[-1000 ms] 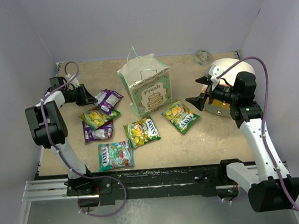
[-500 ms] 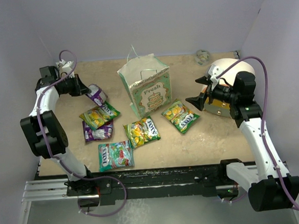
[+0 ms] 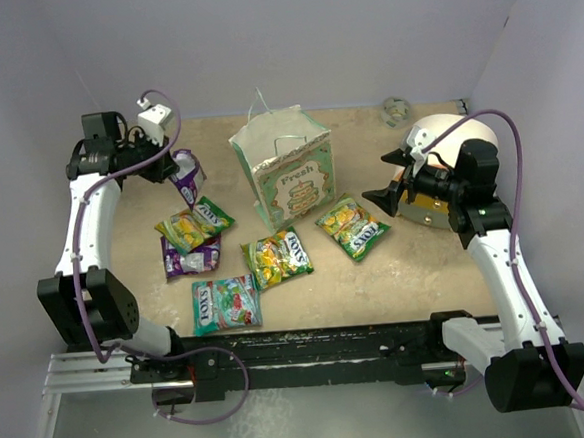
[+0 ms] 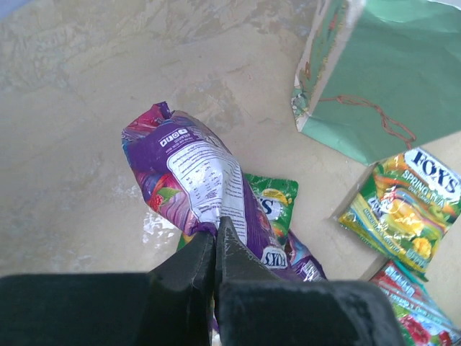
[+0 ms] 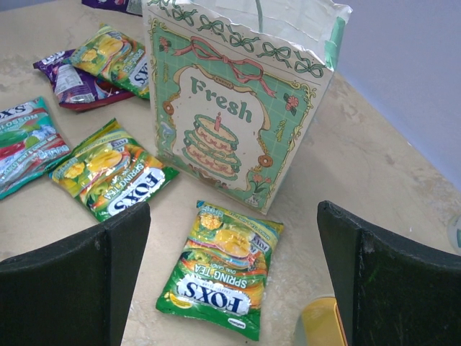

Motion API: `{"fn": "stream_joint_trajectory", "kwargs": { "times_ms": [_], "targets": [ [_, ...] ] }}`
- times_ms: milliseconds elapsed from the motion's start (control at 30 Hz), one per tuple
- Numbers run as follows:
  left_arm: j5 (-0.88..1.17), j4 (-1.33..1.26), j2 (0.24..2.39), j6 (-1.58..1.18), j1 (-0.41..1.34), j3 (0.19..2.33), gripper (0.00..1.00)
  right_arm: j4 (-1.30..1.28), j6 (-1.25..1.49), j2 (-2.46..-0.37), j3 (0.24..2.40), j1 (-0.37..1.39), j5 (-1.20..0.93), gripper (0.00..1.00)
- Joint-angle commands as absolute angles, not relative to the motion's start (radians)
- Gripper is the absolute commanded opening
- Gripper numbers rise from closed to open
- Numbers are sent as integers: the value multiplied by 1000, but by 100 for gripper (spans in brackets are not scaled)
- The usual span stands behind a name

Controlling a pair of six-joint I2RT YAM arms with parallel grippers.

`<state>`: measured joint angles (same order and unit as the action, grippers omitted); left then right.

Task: Place the snacks into the paper bag
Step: Pick up the snack from the center of the board.

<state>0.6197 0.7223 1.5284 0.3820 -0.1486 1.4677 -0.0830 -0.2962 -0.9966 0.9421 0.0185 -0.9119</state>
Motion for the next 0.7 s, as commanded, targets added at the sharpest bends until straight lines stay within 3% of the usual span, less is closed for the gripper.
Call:
{"fn": "stream_joint_trajectory", "kwargs": {
  "times_ms": [0,667],
  "targets": [
    [519,740,1439,473,-86,1531,0,-41,-279,-1001,951,14,-946,100],
    [483,759,1312,549,-4,1724,0,-31,-274,-992,946,14,-947,100]
  ]
}}
